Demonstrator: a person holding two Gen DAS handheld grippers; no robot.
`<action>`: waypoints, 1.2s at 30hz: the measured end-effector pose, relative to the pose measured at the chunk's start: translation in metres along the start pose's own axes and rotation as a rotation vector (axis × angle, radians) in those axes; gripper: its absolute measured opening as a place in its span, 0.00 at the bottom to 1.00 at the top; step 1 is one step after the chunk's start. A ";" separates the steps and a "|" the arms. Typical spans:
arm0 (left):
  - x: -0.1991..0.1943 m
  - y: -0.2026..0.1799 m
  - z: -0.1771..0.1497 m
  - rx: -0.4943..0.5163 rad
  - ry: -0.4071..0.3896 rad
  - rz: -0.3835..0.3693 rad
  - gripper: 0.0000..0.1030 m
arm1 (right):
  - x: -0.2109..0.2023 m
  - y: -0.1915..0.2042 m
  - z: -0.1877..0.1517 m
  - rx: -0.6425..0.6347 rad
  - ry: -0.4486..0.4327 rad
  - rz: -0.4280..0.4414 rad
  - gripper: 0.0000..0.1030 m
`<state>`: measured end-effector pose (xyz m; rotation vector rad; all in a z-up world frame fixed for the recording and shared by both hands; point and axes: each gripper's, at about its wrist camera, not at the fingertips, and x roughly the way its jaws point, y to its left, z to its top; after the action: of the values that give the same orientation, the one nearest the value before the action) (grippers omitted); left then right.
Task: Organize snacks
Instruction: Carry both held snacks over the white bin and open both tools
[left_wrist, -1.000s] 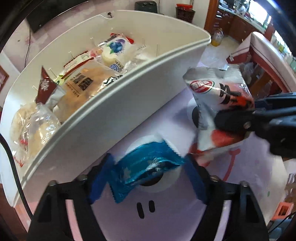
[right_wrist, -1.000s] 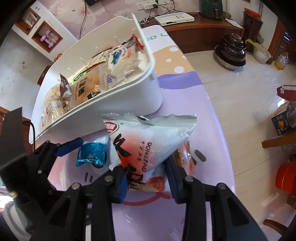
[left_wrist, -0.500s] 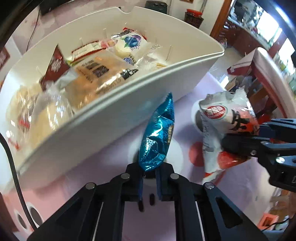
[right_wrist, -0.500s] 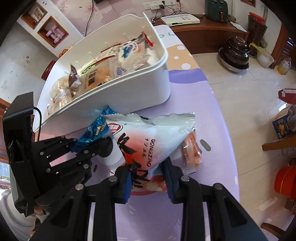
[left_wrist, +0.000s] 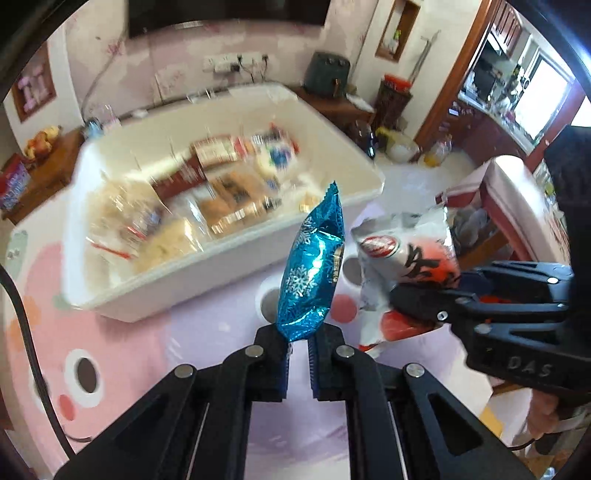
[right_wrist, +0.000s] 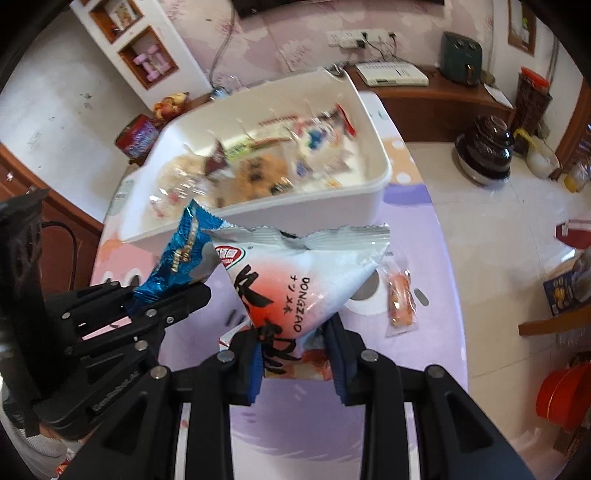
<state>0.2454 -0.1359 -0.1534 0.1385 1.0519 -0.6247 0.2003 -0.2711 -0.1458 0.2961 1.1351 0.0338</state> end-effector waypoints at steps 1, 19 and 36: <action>-0.012 0.000 0.003 -0.003 -0.022 0.013 0.06 | -0.005 0.004 0.002 -0.010 -0.010 0.004 0.29; -0.120 0.037 0.093 -0.092 -0.209 0.231 0.06 | -0.097 0.061 0.101 -0.180 -0.274 -0.007 0.29; -0.068 0.073 0.175 -0.076 -0.148 0.297 0.06 | -0.075 0.049 0.197 -0.141 -0.288 -0.094 0.29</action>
<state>0.3965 -0.1168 -0.0208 0.1751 0.8888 -0.3205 0.3509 -0.2791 0.0089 0.1165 0.8544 -0.0122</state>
